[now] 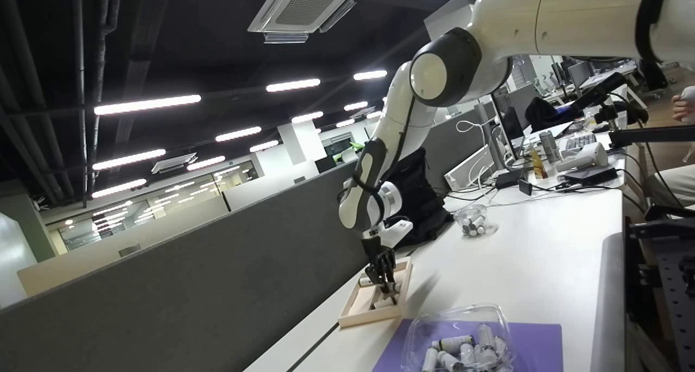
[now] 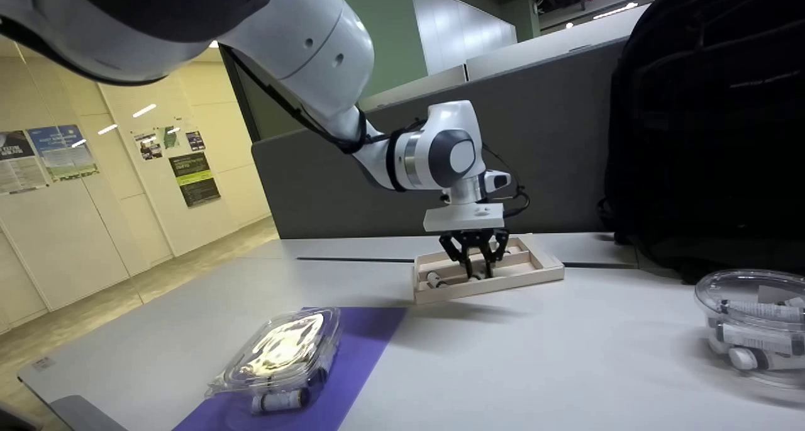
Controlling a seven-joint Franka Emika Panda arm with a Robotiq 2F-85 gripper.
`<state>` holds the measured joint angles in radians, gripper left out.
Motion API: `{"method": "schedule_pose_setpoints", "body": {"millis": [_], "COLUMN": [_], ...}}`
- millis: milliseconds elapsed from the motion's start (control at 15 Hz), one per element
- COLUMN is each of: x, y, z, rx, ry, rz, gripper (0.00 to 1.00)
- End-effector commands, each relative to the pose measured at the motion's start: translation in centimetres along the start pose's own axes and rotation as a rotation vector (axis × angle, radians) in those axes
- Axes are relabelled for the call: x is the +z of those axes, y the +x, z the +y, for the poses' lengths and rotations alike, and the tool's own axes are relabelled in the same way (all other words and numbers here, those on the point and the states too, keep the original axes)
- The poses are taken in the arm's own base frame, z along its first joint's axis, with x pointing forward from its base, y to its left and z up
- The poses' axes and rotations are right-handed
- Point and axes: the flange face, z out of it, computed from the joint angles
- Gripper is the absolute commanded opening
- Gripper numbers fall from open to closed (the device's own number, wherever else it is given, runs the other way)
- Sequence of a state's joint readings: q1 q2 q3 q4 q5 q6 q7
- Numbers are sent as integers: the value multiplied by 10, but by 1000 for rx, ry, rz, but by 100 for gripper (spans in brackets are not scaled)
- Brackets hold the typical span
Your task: Move a bottle from the tray to the purple mat
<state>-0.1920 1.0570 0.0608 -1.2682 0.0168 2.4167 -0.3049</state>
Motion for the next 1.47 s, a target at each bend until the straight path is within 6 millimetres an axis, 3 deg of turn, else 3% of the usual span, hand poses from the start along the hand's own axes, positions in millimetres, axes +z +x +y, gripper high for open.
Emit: {"method": "schedule_pose_setpoints", "body": {"millis": [0, 67, 400, 733, 1067, 1400], "x": [-13, -19, -57, -95, -98, -90], "y": [8, 8, 9, 8, -22, -65], "z": [6, 7, -2, -43, -102, -142], "rx": [-11, -15, -94, -253, -418, -540], "ry": [31, 33, 59, 143, 194, 206], "rz": [15, 19, 45, 62, 24, -7], "gripper": [11, 5, 7, 7, 7, 7]}}
